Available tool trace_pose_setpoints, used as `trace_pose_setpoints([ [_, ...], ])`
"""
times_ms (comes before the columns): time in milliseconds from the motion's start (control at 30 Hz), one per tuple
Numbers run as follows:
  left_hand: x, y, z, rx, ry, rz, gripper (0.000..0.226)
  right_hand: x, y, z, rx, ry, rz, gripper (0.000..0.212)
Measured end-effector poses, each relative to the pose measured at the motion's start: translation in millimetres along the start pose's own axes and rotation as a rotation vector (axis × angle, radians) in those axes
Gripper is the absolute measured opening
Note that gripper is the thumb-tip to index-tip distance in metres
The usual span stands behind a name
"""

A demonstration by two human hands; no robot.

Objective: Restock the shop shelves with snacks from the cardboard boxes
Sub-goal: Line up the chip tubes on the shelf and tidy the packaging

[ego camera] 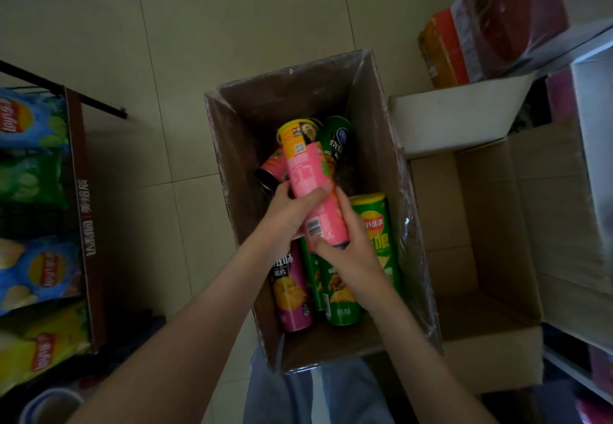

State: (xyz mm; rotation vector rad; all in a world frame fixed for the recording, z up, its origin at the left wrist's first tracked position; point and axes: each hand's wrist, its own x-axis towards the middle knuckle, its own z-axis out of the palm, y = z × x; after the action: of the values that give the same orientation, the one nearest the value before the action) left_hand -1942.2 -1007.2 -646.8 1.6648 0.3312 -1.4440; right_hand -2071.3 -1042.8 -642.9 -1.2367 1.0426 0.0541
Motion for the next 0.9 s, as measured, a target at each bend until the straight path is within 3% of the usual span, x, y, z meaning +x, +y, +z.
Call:
trace_pose_setpoints([
  [200,-9,-23,-11,-0.036,0.059,0.019,0.071,-10,21,-3,-0.026,-0.103,0.059,0.087],
  [267,-12,-30,-18,-0.03,0.047,0.015,0.073,-9,29,-9,-0.048,0.046,0.087,0.079],
  [333,-15,-37,-24,-0.012,0.03,0.001,0.077,-3,38,-18,-0.174,0.3,0.12,0.068],
  [433,-18,-47,-31,-0.022,0.015,-0.016,0.076,8,58,-27,-0.383,0.492,0.261,0.076],
  [567,-22,-60,-37,-0.041,0.005,-0.017,0.067,21,73,-23,-0.704,0.468,0.36,0.088],
  [667,-24,-68,-40,-0.045,-0.014,-0.007,0.063,30,69,-23,-0.735,0.535,0.37,0.085],
  [900,-35,-70,-44,-0.038,-0.03,0.035,0.055,32,69,-27,-0.713,0.485,0.352,0.079],
])
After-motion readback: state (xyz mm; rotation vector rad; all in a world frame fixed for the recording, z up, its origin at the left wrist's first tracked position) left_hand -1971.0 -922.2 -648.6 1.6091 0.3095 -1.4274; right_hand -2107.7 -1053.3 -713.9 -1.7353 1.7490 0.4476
